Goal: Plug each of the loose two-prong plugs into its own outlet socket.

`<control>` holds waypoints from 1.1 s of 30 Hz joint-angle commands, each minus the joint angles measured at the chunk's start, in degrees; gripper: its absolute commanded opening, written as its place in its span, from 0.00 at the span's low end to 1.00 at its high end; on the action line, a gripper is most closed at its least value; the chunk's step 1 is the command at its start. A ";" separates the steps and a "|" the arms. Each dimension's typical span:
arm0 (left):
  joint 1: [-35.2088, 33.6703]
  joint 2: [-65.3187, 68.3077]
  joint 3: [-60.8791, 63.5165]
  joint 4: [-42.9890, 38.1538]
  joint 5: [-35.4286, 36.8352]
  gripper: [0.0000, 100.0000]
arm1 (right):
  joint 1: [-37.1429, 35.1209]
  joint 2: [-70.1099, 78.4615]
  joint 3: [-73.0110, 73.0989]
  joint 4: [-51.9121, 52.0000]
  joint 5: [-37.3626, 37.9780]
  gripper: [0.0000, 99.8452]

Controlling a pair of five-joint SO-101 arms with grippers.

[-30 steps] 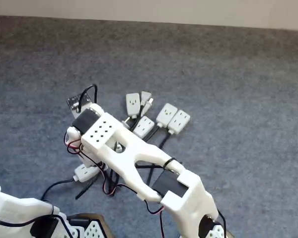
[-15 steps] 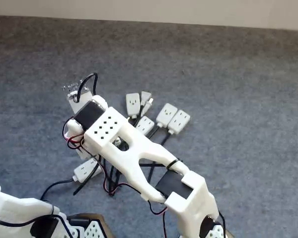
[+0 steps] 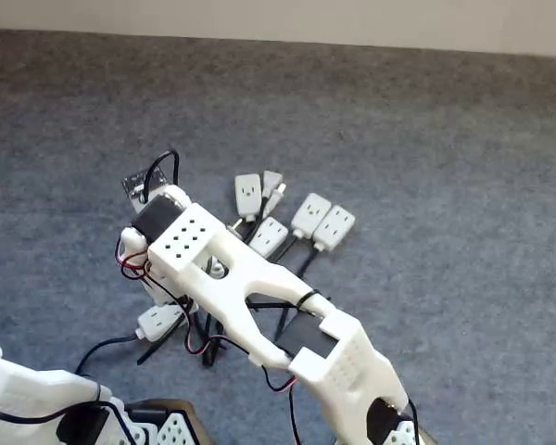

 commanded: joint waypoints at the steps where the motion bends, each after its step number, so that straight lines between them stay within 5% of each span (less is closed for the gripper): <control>1: -0.92 0.31 -1.63 -1.14 0.35 0.35 | 0.75 -5.41 -5.67 3.12 0.62 0.01; 9: -0.22 6.11 -11.38 0.18 0.62 0.35 | -4.35 -10.33 -2.77 1.98 0.26 0.01; 23: -1.27 29.76 -57.01 27.78 6.51 0.35 | -3.91 -10.33 6.99 -4.18 0.26 0.01; 33: -1.19 34.15 -62.90 31.21 6.59 0.35 | -2.33 -10.33 6.99 -6.20 0.26 0.01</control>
